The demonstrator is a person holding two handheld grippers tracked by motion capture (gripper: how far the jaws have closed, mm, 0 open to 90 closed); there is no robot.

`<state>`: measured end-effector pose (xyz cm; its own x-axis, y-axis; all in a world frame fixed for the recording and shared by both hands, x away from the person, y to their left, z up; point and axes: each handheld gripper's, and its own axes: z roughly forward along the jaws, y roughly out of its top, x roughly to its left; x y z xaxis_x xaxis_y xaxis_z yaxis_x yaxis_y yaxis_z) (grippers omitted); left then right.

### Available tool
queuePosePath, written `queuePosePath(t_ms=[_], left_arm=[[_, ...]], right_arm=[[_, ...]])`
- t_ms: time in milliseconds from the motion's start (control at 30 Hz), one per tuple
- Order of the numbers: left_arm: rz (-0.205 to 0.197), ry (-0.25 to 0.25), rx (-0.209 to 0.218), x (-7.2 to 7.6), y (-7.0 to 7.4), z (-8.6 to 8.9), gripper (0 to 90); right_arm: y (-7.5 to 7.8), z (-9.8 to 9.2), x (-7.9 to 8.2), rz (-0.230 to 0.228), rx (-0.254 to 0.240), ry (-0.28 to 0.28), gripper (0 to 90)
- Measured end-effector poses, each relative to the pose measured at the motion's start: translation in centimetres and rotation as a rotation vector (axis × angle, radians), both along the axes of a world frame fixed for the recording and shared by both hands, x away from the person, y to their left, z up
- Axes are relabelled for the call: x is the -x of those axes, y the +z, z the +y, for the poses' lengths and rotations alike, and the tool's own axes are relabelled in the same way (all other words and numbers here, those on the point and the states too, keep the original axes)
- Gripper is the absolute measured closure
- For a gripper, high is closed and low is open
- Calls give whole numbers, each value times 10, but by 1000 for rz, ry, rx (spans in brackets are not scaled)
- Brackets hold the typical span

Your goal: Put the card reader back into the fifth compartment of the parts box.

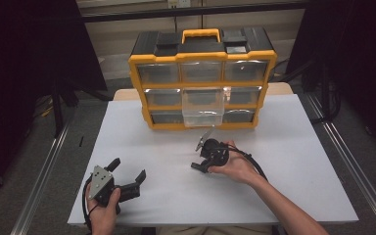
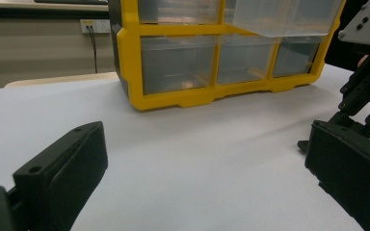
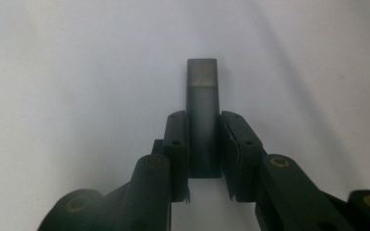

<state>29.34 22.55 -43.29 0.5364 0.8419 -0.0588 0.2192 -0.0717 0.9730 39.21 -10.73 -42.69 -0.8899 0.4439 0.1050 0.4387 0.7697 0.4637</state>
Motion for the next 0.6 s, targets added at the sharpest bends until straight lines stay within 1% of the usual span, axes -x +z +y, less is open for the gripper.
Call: queuePosePath(t_ms=[67, 133, 167, 233, 333, 367, 400, 433, 467, 600], left_arm=[[0, -1, 0, 0, 0, 0, 13], [-1, -1, 1, 0, 1, 0, 14], [0, -1, 2, 0, 1, 1, 13], [0, 1, 3, 0, 0, 0, 13], [-1, -1, 4, 1, 1, 1, 13], [-2, 0, 3, 1, 1, 1, 13], [-2, 0, 3, 1, 1, 1, 13], [-2, 2, 4, 1, 1, 1, 13], [-2, 4, 10, 1, 1, 1, 13], [-1, 2, 5, 1, 1, 1, 13]], right_arm=[[2, -3, 1, -7, -21, -9, 739], [3, -4, 2, -7, -27, -17, 740], [5, -6, 4, -18, -41, -20, 740], [6, -7, 5, -21, -48, -22, 739], [12, -11, 7, -46, -85, -27, 739], [13, -12, 8, -49, -95, -24, 740], [13, -12, 8, -49, -95, -24, 740], [16, -13, 9, -60, -109, -22, 739], [17, -14, 9, -63, -113, -21, 740], [20, -16, 11, -78, -131, -17, 740]])
